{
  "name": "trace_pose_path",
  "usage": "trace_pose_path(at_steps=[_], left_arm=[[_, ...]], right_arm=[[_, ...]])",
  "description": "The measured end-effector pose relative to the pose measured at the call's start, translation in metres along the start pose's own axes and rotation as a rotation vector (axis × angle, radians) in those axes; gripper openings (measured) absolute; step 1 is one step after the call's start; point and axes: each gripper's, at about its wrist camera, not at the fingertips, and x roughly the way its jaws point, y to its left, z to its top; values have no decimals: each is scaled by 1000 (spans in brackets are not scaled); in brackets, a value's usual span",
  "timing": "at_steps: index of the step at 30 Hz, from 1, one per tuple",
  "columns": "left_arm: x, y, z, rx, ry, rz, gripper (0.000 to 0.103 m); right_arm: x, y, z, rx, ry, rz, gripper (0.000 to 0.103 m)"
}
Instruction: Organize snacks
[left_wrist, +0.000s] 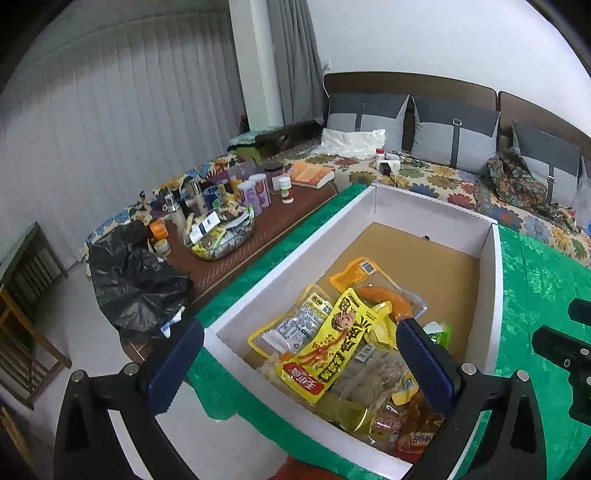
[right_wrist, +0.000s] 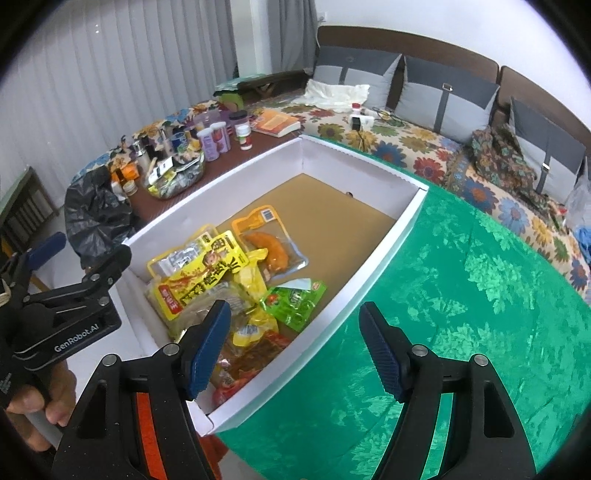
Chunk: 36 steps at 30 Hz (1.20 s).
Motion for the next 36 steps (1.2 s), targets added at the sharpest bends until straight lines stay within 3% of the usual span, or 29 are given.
trace_pose_path(at_steps=[15, 26, 36], left_arm=[[0, 2, 1, -5, 80, -38, 103], [-7, 2, 9, 2, 97, -141, 103], [0, 5, 8, -6, 116, -123, 103]], right_arm=[[-4, 7, 3, -2, -9, 1, 75], [1, 12, -5, -2, 46, -34, 75], [-2, 20, -4, -28, 57, -33, 75]])
